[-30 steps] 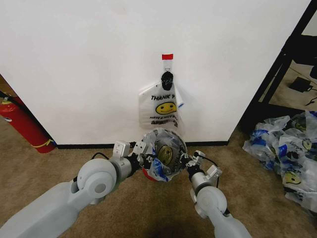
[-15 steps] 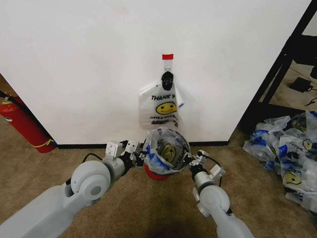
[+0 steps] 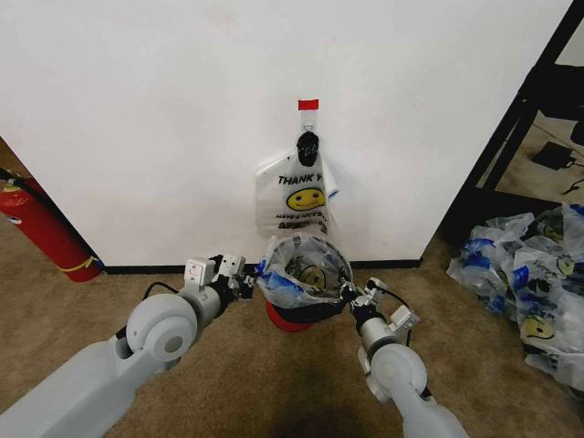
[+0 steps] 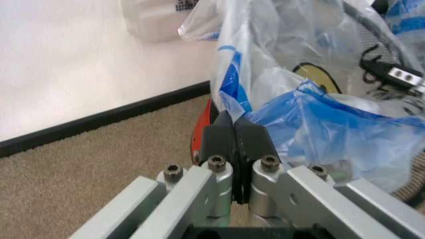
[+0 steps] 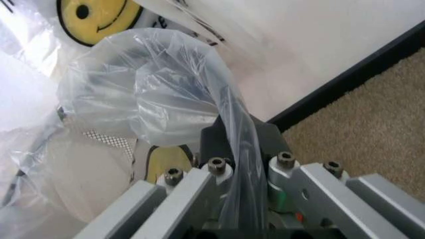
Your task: Pick up the garbage bag from the wall and place it over the trash bin.
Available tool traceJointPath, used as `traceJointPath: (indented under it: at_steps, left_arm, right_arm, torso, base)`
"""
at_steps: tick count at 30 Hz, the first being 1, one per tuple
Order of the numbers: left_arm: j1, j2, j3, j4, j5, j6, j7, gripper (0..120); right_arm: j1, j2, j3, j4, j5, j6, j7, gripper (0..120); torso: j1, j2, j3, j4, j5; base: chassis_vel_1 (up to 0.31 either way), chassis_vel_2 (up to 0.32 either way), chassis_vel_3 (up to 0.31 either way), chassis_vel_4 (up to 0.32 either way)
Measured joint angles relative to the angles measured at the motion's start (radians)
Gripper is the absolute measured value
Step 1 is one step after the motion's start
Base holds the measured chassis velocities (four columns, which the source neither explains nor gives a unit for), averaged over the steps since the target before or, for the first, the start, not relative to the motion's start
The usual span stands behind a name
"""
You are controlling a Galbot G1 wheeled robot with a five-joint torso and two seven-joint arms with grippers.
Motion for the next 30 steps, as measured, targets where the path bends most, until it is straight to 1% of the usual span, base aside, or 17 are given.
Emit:
traceJointPath:
  at_steps: [4, 6, 9, 14, 18, 23, 24, 30]
  left_arm:
    - [0.027, 0.003, -0.015, -0.012, 0.007, 0.000, 0.001, 0]
    - [0.042, -0.002, -0.026, 0.000, 0.010, 0.000, 0.004, 0]
    - [0.050, -0.004, -0.044, 0.041, -0.022, 0.002, 0.006, 0]
    - [0.064, -0.001, -0.066, 0.065, -0.036, 0.005, 0.015, 0]
    - [0.099, 0.009, -0.072, 0.079, -0.037, 0.008, 0.025, 0]
    - [0.207, 0.004, -0.062, 0.035, 0.021, 0.009, 0.037, 0]
    - [0.238, -0.002, -0.055, 0.021, 0.050, 0.008, 0.041, 0]
    - [0.300, -0.033, -0.033, -0.007, 0.111, 0.007, 0.040, 0]
  right_arm:
    - [0.003, 0.006, 0.002, 0.001, 0.001, 0.001, 0.000, 1]
    - [0.000, 0.006, 0.002, 0.007, 0.001, 0.001, 0.000, 1]
    - [-0.010, 0.005, 0.003, 0.017, 0.009, 0.003, -0.008, 1]
    - [-0.016, 0.002, 0.006, 0.022, 0.018, 0.006, -0.021, 1]
    - [-0.016, 0.009, 0.007, 0.032, 0.030, 0.009, -0.022, 1]
    - [-0.007, 0.017, 0.010, 0.041, 0.046, 0.018, -0.020, 1]
    - [-0.006, 0.019, 0.012, 0.043, 0.055, 0.018, -0.017, 1]
    - [-0.008, 0.035, 0.022, 0.052, 0.075, 0.021, -0.004, 1]
  torso:
    - [0.000, 0.000, 0.000, 0.0002, -0.0002]
    - [0.000, 0.000, 0.000, 0.0003, -0.0003]
    - [0.000, 0.000, 0.000, 0.0000, -0.0003]
    - [0.000, 0.000, 0.000, 0.0000, -0.0003]
    - [0.000, 0.000, 0.000, 0.0000, -0.0004]
    - [0.000, 0.000, 0.000, 0.0002, -0.0002]
    - [0.000, 0.000, 0.000, 0.0002, -0.0003]
    - [0.000, 0.000, 0.000, -0.0001, -0.0003]
  base:
    - [0.000, 0.000, 0.000, 0.000]
    - [0.000, 0.000, 0.000, 0.000]
    - [0.000, 0.000, 0.000, 0.000]
    - [0.000, 0.000, 0.000, 0.000]
    - [0.000, 0.000, 0.000, 0.000]
    - [0.000, 0.000, 0.000, 0.000]
    - [0.000, 0.000, 0.000, 0.000]
    - [0.000, 0.000, 0.000, 0.000]
